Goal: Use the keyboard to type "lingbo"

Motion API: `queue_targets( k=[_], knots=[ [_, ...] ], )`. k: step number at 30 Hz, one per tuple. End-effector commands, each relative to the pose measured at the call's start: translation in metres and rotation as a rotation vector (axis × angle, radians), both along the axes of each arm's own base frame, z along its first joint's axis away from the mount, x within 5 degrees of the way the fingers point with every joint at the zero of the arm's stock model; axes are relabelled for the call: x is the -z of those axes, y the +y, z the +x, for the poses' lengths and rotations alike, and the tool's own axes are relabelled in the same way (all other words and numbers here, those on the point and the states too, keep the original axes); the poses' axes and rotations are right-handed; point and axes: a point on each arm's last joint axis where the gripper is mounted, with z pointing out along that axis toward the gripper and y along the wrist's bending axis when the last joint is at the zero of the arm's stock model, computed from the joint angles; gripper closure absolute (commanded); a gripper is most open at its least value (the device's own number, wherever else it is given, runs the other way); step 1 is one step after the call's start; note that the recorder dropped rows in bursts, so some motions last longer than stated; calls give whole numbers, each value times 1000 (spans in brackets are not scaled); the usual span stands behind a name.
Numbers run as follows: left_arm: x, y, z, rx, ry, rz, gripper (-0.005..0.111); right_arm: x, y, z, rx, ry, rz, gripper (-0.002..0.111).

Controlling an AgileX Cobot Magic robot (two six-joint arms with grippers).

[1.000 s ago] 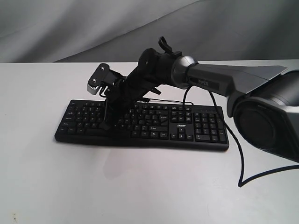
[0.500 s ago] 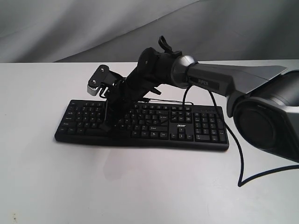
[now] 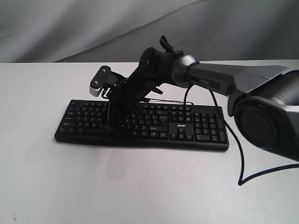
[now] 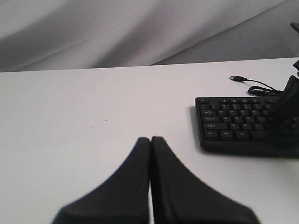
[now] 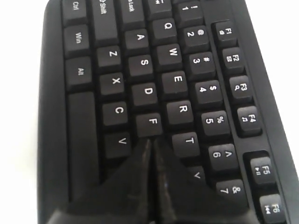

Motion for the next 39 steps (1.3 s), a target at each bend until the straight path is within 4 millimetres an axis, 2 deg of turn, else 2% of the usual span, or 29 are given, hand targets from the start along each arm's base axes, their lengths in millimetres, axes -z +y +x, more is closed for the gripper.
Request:
queue_targets(
  k=[1, 14, 27, 33, 35, 39],
  knots=[
    [2, 0, 1, 1, 5, -6, 106, -19, 1, -4, -19, -6, -1, 108],
    [2, 0, 1, 1, 5, -6, 106, -5, 2, -9, -26, 61, -23, 108],
    [2, 0, 1, 1, 5, -6, 106, -5, 2, -9, -22, 63, -22, 108],
    [2, 0, 1, 1, 5, -6, 106, 11, 1, -8, -5, 96, -38, 108],
    [2, 0, 1, 1, 5, -6, 106, 10, 0, -8, -4, 93, -39, 108],
    [2, 0, 1, 1, 5, -6, 106, -9, -3, -6, -18, 39, -49, 108]
  ],
)
